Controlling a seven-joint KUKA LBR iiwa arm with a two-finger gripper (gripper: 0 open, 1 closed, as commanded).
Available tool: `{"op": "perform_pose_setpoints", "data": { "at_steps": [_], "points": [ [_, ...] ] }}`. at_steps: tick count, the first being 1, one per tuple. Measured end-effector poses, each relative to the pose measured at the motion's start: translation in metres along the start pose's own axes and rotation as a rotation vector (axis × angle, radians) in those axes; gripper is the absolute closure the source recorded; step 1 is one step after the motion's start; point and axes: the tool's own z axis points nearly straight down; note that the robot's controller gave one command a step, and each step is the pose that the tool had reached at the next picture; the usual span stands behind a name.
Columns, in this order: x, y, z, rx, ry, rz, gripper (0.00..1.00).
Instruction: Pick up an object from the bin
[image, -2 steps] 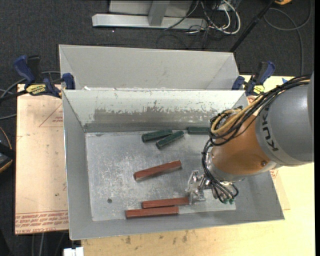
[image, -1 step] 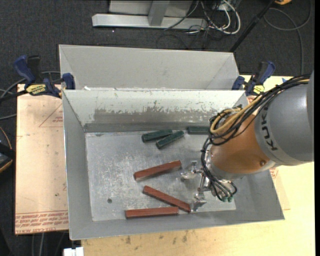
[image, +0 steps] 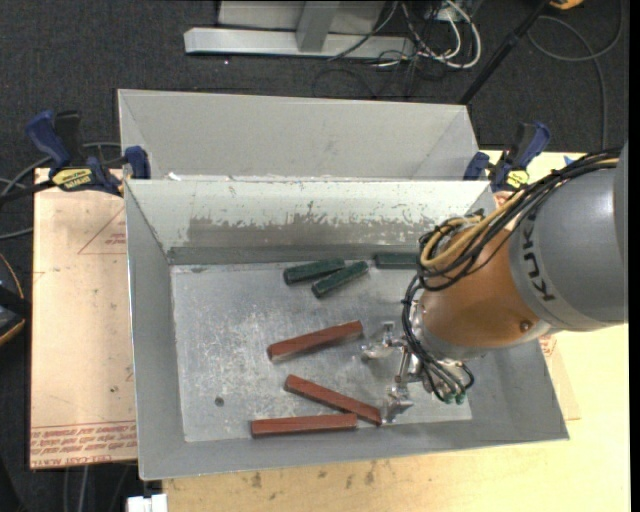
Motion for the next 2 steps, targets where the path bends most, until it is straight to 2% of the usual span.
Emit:
{"op": "perform_pose_setpoints", "data": {
  "at_steps": [1,2],
  "points": [
    [-0.0236,0.0647,-0.0019,-0.003,0.034,0.056,1.00],
    [-0.0243,0.0650,-0.0020,-0.003,0.031,0.055,1.00]
  ]
}}
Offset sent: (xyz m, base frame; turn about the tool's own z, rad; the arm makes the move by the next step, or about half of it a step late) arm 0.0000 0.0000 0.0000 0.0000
